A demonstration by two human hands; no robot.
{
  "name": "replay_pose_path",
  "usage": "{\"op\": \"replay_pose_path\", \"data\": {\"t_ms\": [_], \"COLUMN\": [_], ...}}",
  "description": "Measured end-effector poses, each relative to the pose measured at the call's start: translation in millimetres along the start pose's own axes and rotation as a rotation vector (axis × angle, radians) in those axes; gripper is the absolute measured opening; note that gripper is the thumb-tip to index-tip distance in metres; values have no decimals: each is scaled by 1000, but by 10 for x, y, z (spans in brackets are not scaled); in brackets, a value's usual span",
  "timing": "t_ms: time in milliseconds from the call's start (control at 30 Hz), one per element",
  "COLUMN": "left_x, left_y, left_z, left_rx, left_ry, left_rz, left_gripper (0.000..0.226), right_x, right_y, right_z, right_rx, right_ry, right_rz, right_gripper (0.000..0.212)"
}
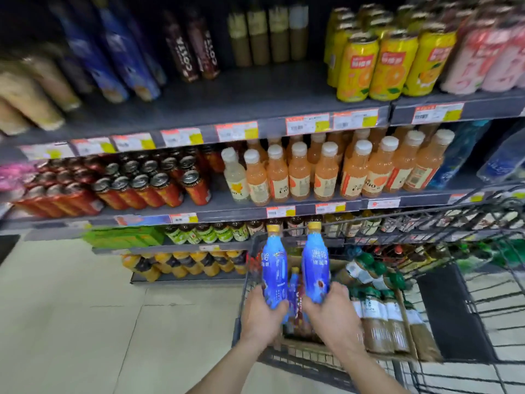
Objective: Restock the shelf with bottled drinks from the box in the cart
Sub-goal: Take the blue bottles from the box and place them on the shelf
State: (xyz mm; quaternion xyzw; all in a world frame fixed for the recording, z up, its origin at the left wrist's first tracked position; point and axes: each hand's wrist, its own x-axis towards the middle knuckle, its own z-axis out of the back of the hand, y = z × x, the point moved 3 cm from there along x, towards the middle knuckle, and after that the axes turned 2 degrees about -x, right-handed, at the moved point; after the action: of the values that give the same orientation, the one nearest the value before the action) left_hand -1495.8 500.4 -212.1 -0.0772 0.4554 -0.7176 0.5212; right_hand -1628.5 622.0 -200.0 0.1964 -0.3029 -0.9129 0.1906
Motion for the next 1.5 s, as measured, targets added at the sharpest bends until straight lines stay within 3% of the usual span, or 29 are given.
{"op": "replay_pose_path", "data": {"t_ms": [67, 233, 467, 600, 1000, 1500], "left_x": [-24, -116, -128, -151, -7, 943], "left_y": [-19, -72, 32, 107, 480, 63], "left_z": [248, 894, 1771, 2374, 4056, 4866], "left_rx": [-3, -22, -76, -99, -151, -194], "left_ry": [-44, -162, -274, -320, -300, -321], "left_rz": [-22, -62, -118, -166, -271, -350], "left_gripper": [50, 43, 59, 48, 45, 54], "right_x": [-63, -235, -507, -693, -997, 279], "right_y": [244, 833, 1710, 2257, 3888, 5550], "right_z": [7, -92, -304, -421, -846, -605], "right_rx": [-3, -19, 36, 80, 138, 110], "right_ry": [-39, -59, -100, -137, -294, -451], "right_rz": [40, 179, 324, 358, 422, 419], "right_gripper": [42, 48, 49, 47, 47, 57]}}
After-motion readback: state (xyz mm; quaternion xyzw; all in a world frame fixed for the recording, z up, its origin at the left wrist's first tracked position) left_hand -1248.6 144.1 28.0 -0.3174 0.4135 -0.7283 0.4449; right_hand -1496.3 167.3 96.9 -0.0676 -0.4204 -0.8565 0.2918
